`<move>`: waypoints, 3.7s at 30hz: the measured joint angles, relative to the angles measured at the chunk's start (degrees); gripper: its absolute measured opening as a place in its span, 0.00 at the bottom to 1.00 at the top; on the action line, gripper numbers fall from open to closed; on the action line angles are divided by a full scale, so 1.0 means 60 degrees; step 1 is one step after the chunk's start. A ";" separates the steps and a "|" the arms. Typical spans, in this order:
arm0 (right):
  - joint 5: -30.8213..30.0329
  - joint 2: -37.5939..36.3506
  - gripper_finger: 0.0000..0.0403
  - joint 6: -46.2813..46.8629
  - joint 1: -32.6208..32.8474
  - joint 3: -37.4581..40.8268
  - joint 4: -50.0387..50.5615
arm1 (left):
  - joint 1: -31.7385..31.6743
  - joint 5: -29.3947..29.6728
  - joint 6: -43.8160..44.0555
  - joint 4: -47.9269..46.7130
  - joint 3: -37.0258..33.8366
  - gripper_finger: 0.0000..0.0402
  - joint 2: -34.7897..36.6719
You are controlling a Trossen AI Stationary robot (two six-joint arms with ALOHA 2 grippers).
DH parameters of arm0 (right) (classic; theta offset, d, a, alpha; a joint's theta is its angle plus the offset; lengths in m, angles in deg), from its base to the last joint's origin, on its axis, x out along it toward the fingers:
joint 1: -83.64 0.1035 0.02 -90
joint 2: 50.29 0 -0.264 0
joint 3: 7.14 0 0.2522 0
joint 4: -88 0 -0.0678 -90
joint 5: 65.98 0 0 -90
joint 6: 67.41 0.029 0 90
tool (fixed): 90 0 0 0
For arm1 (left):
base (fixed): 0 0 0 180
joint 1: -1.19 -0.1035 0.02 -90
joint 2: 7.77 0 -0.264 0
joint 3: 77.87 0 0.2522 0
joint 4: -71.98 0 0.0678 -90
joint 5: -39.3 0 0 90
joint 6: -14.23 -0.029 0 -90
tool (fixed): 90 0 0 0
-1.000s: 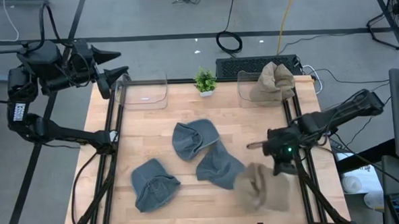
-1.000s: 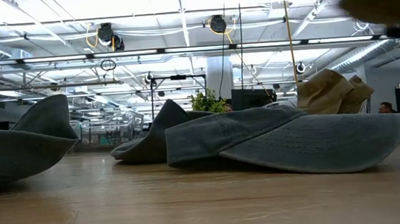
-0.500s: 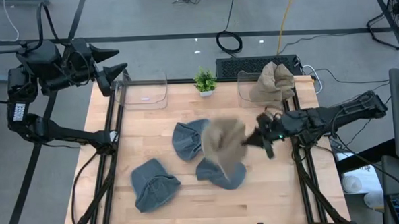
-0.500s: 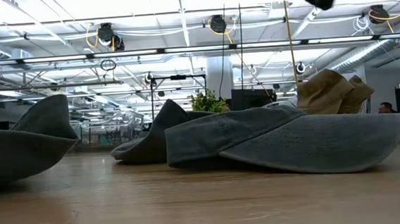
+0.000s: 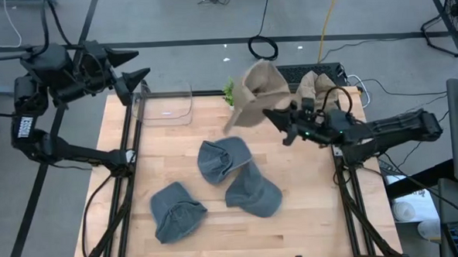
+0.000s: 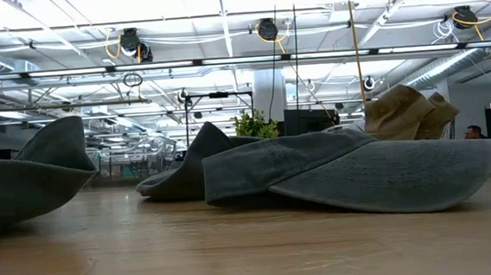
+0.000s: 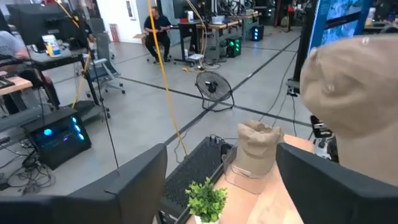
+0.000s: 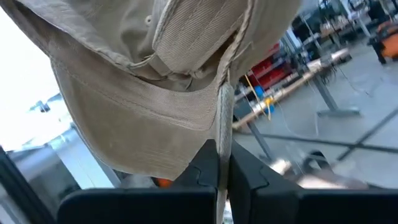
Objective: Pick & Place hat
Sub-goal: Put the brown cap into the right transparent bin
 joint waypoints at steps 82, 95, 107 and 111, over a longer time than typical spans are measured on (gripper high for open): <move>0.3090 0.2376 0.45 -0.0687 -0.2437 -0.4266 0.2847 | 0.0538 0.0587 -0.1702 0.1635 -0.0004 0.02 -0.2859; 0.3537 0.1559 0.55 0.3209 -0.2437 -0.4262 0.4466 | 0.1721 0.3349 -0.5161 0.0367 -0.0004 0.02 -0.2601; 0.3781 0.1563 0.56 -0.0841 -0.2115 -0.4262 0.4464 | 0.2884 0.4903 -0.6014 -0.0642 -0.0004 0.02 -0.2603; 0.3781 0.1563 0.56 -0.1907 -0.1947 -0.4262 0.4464 | 0.3154 0.4921 -0.5768 -0.1293 -0.0004 0.02 -0.2603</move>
